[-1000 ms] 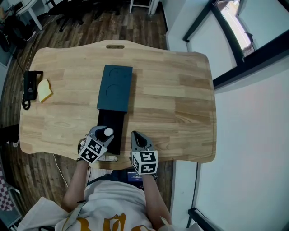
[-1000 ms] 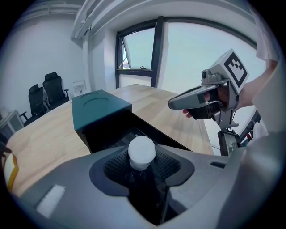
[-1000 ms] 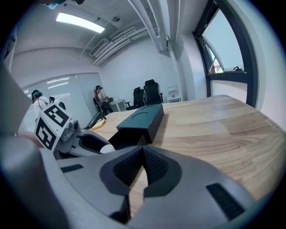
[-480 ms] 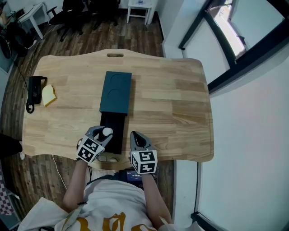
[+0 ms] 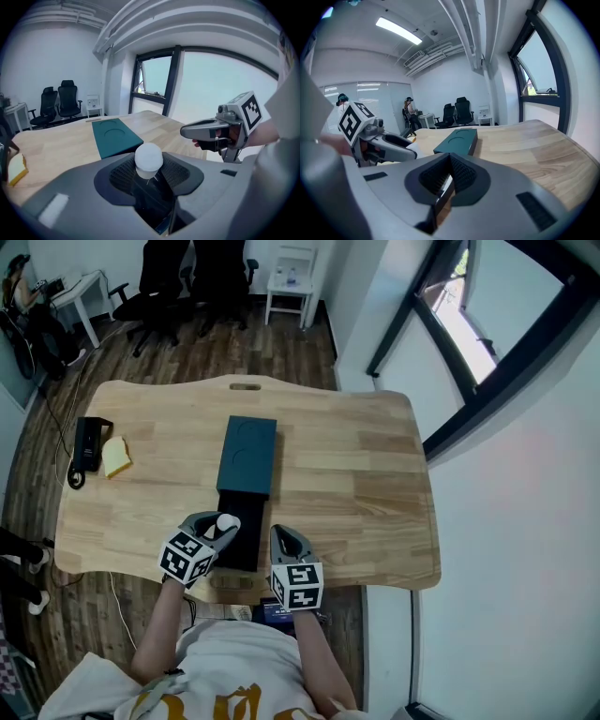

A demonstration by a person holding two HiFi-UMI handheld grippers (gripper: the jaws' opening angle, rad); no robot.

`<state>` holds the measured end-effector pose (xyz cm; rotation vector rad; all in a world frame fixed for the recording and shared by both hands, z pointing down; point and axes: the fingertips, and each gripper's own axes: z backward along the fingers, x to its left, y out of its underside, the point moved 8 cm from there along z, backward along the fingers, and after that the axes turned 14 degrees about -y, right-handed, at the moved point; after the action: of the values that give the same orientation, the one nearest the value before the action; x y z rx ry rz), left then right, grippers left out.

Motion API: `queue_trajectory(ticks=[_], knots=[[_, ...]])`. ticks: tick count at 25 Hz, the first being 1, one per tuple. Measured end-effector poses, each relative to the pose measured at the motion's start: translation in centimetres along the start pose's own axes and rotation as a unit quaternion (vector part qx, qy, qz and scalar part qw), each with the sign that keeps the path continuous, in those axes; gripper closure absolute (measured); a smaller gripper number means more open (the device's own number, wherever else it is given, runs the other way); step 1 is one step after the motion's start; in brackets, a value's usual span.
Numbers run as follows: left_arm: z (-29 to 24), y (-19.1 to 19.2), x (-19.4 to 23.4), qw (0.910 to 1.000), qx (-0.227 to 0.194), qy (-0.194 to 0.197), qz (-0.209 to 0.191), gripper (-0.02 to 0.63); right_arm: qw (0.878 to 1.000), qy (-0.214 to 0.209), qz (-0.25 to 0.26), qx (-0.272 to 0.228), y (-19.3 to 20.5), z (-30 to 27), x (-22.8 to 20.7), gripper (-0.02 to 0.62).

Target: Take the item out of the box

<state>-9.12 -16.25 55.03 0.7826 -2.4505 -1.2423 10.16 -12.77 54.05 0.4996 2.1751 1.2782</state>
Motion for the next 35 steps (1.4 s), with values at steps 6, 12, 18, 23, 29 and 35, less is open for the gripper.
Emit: queue_trajectory(ticks=[6, 12, 18, 23, 29, 35], knots=[[1.7, -1.4, 1.1, 0.9987, -0.035, -0.036, 0.011, 0.431, 0.999, -0.008, 0.028, -0.014, -1.4, 0.0, 1.1, 0.591], [2.7, -2.1, 0.9, 0.9976, -0.053, -0.043, 0.015, 0.431, 0.999, -0.001, 0.04, -0.03, -2.5, 0.5, 0.9, 0.591], [3.0, -3.0, 0.4, 0.9963, -0.07, -0.015, 0.048, 0.431, 0.998, 0.007, 0.049, -0.03, -2.7, 1.1, 0.9, 0.591], [3.3, -3.5, 0.4, 0.989, -0.09, 0.019, 0.116, 0.432, 0.998, 0.014, 0.051, -0.031, -2.9, 1.4, 0.8, 0.591], [3.6, -3.5, 1.0, 0.9894, -0.103, -0.012, 0.102, 0.431, 0.998, 0.02, 0.06, -0.028, -2.8, 1.3, 0.7, 0.591], [3.8, -3.0, 1.6, 0.9894, -0.104, -0.021, 0.098, 0.431, 0.997, 0.023, 0.062, -0.028, -2.8, 1.1, 0.5, 0.591]])
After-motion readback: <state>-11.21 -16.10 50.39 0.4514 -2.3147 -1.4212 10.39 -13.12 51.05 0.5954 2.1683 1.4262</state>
